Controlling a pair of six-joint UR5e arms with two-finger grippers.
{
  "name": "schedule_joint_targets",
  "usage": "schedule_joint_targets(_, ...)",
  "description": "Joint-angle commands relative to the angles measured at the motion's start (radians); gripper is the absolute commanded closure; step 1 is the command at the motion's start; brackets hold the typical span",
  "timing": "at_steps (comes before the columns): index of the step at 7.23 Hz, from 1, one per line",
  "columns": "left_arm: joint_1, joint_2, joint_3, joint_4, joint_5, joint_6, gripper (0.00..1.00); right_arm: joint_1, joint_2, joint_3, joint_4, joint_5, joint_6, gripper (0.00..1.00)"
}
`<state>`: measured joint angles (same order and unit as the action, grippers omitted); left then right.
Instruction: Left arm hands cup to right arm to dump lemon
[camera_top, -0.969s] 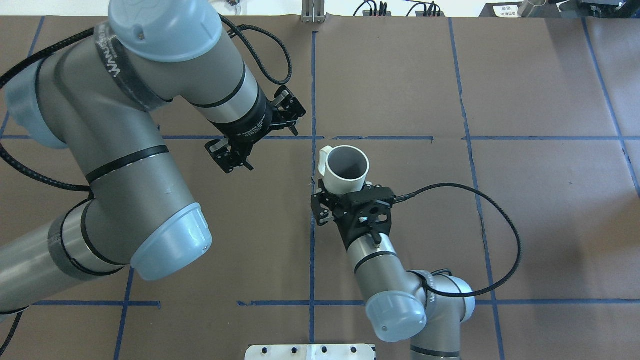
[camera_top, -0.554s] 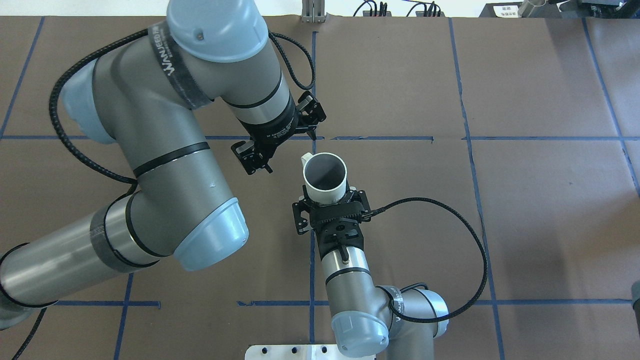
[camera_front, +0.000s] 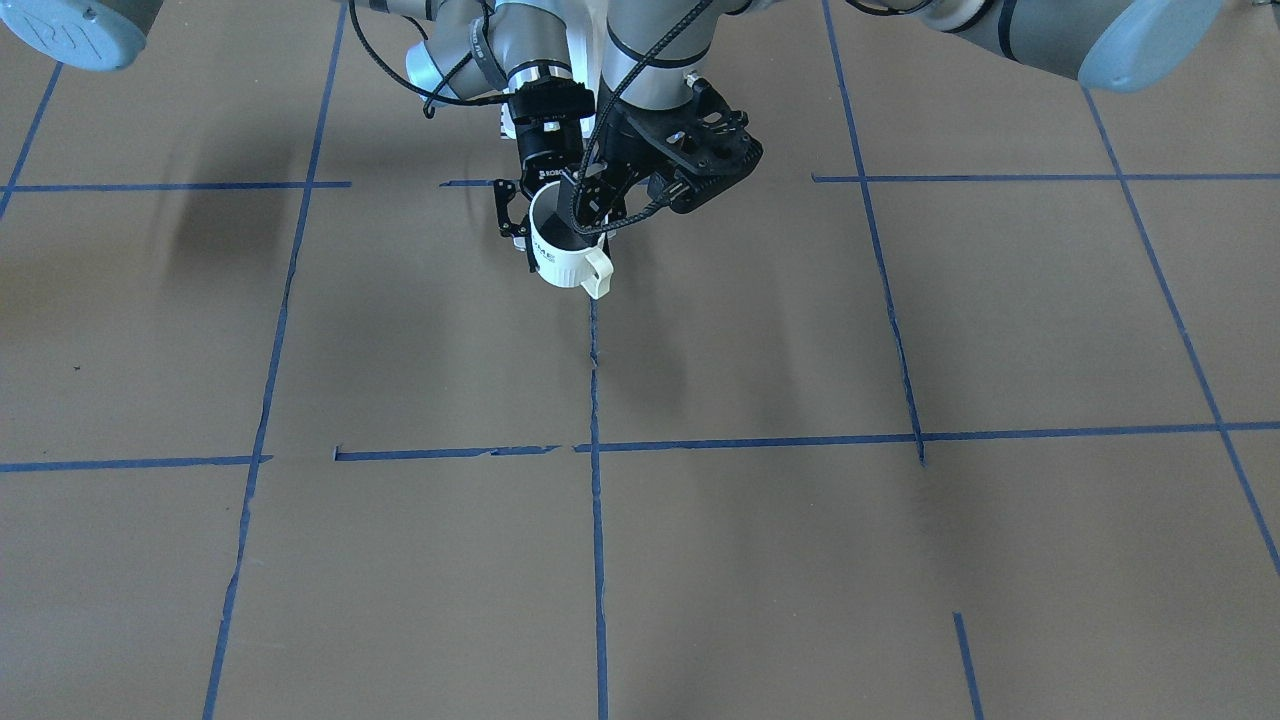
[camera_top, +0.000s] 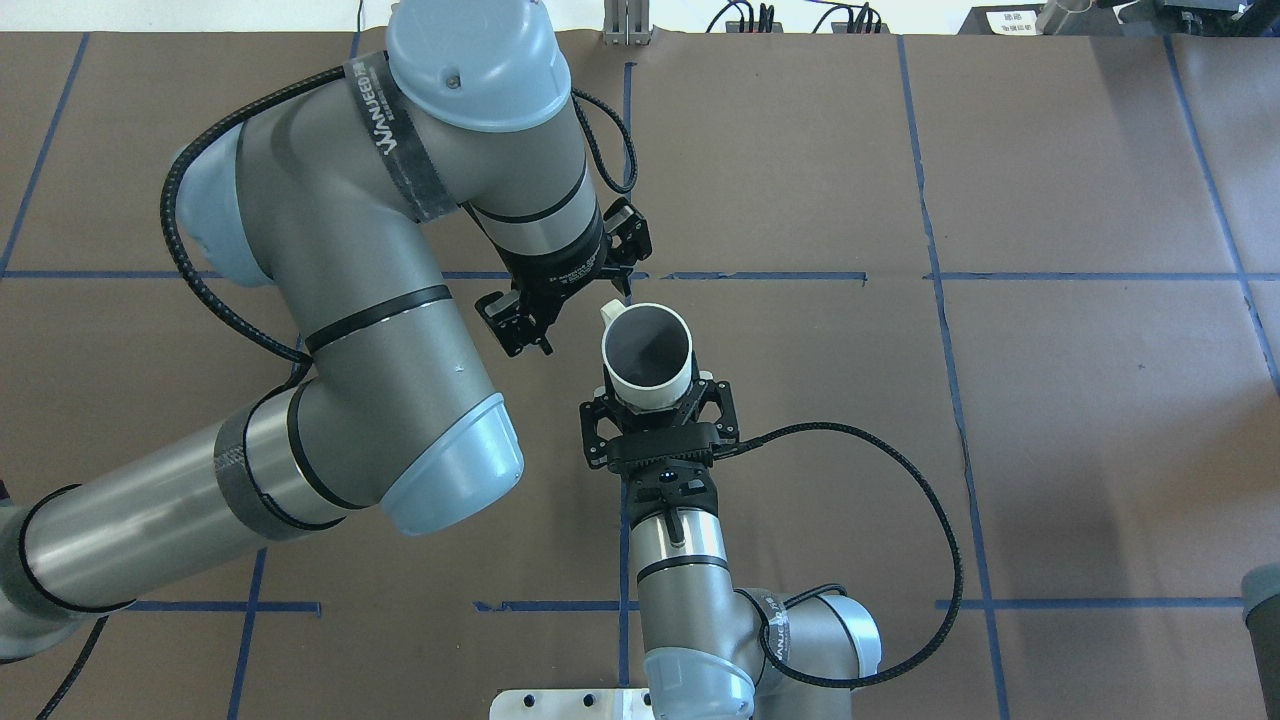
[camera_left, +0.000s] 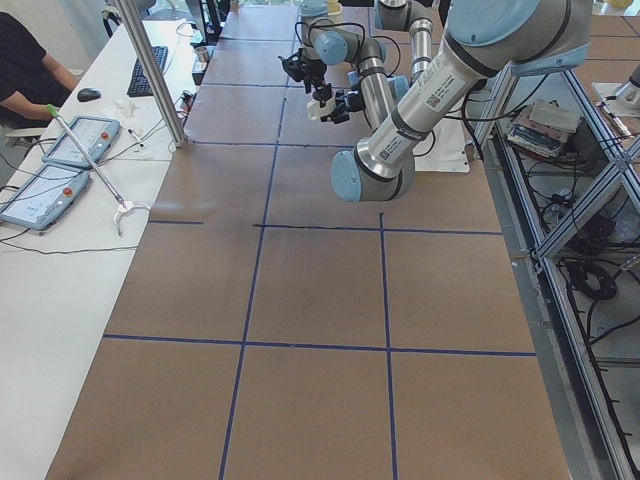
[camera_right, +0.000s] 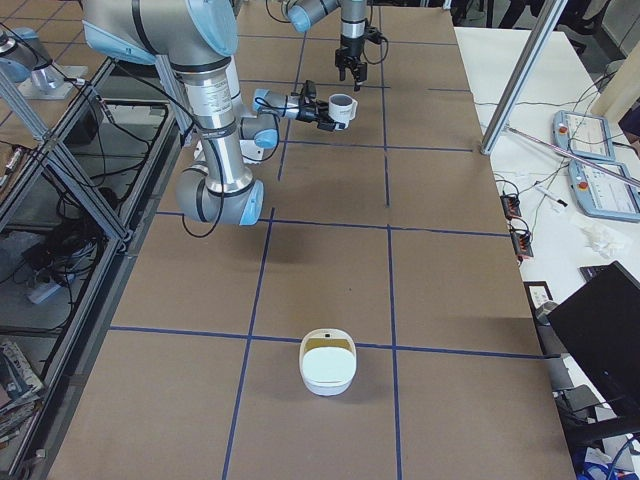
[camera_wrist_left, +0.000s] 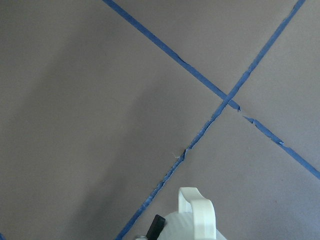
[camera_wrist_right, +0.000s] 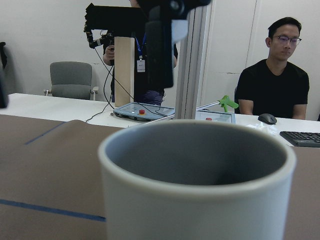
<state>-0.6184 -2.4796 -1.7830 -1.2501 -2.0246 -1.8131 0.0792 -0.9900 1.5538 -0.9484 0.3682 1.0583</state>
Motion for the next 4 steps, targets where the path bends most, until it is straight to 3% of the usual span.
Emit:
schedule_joint_targets(1,0.025,0.001,-0.013,0.003,0.000,0.000,0.12,-0.001,0.007,-0.004,-0.001,-0.008,-0.003,0.88)
schedule_joint_targets(4,0.041,0.002,-0.019,0.003,0.001,0.000,0.18,-0.001,0.008,-0.004,0.000,-0.008,-0.003,0.88)
